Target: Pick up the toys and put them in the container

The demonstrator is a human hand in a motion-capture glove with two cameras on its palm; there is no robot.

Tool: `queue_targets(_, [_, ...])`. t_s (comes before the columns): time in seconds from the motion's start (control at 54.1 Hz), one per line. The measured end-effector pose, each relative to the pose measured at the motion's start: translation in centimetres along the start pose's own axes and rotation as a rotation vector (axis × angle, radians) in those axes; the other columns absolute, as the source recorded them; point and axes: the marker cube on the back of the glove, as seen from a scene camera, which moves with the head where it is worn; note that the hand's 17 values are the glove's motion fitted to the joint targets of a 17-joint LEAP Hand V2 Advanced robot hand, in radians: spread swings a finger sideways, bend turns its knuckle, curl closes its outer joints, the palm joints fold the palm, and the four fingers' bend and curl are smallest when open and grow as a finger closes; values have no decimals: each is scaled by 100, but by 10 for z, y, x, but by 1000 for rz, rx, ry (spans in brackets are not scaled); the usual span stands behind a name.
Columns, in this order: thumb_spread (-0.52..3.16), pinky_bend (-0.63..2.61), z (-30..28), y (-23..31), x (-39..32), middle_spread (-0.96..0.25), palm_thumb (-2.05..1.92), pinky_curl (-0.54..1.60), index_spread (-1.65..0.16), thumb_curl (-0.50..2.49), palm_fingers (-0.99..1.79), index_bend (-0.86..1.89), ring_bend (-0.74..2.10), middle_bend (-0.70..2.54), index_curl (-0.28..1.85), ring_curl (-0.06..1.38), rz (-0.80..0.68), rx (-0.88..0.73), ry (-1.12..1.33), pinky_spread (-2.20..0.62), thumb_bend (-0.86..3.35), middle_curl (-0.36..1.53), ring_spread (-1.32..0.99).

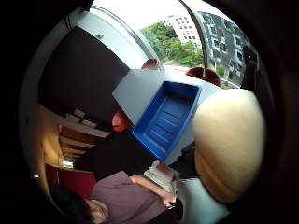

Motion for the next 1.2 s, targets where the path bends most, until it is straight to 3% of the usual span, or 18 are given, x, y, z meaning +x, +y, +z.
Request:
queue_targets(0.185, [54,129,52,-60,-80,-27,63,59,-43,95,86,54,147,106,90,65,72,-69,12,-34,-1,88,-33])
queue_targets(0.259, [54,130,75,-80,-96,-27,62,60,-43,96,85,52,147,105,93,64,218,-111,58,-34,-1,89,-33])
queue_targets(0.388, [54,130,107,-90,-140,-29,63,59,-43,98,76,47,147,101,98,64,45,-213,-28,-33,-1,90,-33])
queue_targets(0.554, [62,133,133,-80,-154,-35,61,57,-40,97,52,24,151,81,98,63,-100,-541,-120,-31,-2,87,-31])
queue_targets(0.573, [78,129,135,-77,-148,-33,44,55,-39,91,23,13,144,70,93,61,-95,-591,-112,-29,-10,82,-30])
queue_targets(0.591, [82,131,137,-75,-142,-33,42,57,-38,90,21,15,146,70,94,63,-66,-638,-90,-28,-9,83,-29])
queue_targets(0.61, [87,134,140,-75,-136,-28,30,58,-36,84,-25,2,134,53,88,60,-7,-674,-49,-23,-14,77,-25])
queue_targets(0.628, [91,137,142,-75,-131,-24,23,60,-34,81,-44,1,125,45,86,59,68,-692,2,-19,-14,75,-21])
queue_targets(0.665, [95,137,143,-76,-130,-16,11,56,-32,75,-64,-3,104,33,76,53,135,-683,35,-14,-14,69,-15])
queue_targets(0.702, [99,134,136,-75,-135,-10,3,53,-29,70,-70,-3,86,23,68,47,41,-650,-64,-9,-12,64,-11])
queue_targets(0.776, [104,128,120,-69,-123,-3,-4,49,-25,63,-62,-5,66,13,56,38,-30,-607,-171,-3,-8,57,-4])
queue_targets(0.905, [111,117,100,-45,-71,4,-5,43,-20,53,-51,-2,49,9,41,31,70,-578,-41,2,-5,47,2])
queue_targets(1.016, [114,109,84,-8,-31,5,-5,40,-19,48,-44,1,42,8,33,29,20,-564,-41,4,-5,41,4])
queue_targets(1.09, [116,106,89,14,-10,6,-5,38,-18,44,-39,2,42,8,28,29,55,-568,17,5,-5,37,5])
queue_targets(1.201, [119,102,115,52,12,7,-3,37,-18,41,-33,4,43,9,24,30,158,-596,-121,6,-4,32,6])
